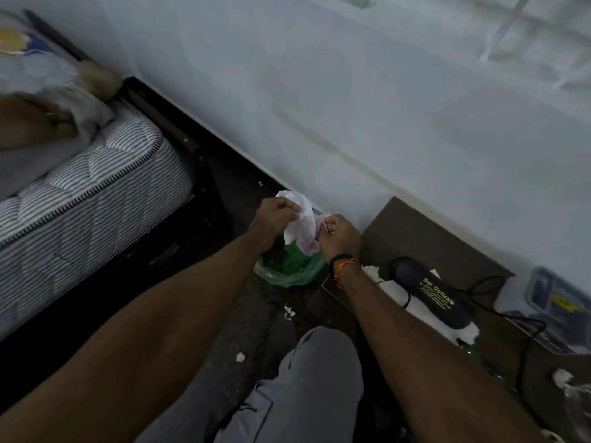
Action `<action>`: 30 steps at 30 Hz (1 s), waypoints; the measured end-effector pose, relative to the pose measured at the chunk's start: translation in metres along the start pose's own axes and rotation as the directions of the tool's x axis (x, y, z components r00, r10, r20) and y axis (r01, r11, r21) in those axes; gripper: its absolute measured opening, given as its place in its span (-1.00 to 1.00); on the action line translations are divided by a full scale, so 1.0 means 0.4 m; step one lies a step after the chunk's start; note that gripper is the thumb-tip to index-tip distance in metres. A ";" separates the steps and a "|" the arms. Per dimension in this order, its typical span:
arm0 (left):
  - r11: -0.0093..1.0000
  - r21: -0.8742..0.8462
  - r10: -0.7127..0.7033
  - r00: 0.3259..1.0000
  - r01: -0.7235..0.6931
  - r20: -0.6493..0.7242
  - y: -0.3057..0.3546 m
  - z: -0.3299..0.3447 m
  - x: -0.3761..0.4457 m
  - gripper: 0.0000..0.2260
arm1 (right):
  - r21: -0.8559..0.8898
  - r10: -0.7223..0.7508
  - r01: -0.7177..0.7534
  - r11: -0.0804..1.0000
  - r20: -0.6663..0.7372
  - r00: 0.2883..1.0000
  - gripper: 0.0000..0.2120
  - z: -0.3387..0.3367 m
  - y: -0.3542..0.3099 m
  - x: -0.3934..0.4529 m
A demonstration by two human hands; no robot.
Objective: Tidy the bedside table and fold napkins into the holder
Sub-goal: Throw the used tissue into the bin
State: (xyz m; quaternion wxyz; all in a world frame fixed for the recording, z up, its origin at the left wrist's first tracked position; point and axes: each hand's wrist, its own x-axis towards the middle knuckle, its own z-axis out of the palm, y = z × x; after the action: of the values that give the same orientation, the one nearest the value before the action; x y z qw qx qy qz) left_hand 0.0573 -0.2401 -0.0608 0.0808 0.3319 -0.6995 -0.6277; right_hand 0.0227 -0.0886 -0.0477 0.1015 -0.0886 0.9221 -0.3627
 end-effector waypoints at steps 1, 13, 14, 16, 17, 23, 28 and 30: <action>1.000 0.000 -0.010 1.000 0.010 -0.001 -0.009 -0.002 0.010 -0.84 | -0.001 0.010 -0.010 1.000 0.018 1.000 -0.77 0.011 -0.002 0.006; 0.986 0.131 -0.120 0.984 0.103 0.129 -0.028 0.025 -0.029 -0.89 | 0.001 0.085 -0.086 0.996 0.107 0.991 -0.71 -0.025 0.077 0.024; 0.983 0.157 -0.122 0.981 0.098 0.150 -0.024 0.035 -0.043 -0.88 | 0.022 0.086 -0.088 0.996 0.080 0.993 -0.70 -0.040 0.085 0.020; 0.974 0.219 -0.104 0.972 0.056 0.212 -0.016 0.060 -0.071 -0.90 | 0.047 0.074 -0.075 0.996 0.022 0.997 -0.74 -0.080 0.100 0.007; 0.966 0.260 -0.069 0.968 0.004 0.240 -0.013 0.071 -0.084 -0.93 | 0.053 0.064 -0.064 0.997 -0.009 0.998 -0.76 -0.101 0.107 0.000; 0.814 0.480 0.115 0.900 -0.328 0.420 0.015 0.183 -0.164 -0.95 | 0.125 0.067 -0.045 0.991 -0.174 0.982 -0.79 -0.233 0.190 -0.042; 0.689 0.542 0.148 0.825 -0.481 0.545 -0.007 0.283 -0.208 -0.59 | 0.084 0.077 -0.056 0.995 -0.275 0.958 -0.83 -0.323 0.273 -0.100; 0.657 0.553 0.158 0.811 -0.512 0.563 -0.026 0.314 -0.223 -0.51 | 0.096 0.092 -0.065 0.993 -0.307 0.947 -0.85 -0.348 0.301 -0.127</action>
State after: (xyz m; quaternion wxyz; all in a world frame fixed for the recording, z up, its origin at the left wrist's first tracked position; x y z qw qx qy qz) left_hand 0.0629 -0.0861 -0.0686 -0.0998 0.0365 -0.9274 -0.3586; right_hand 0.0258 0.1009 -0.0242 -0.0271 0.0108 0.9132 -0.4065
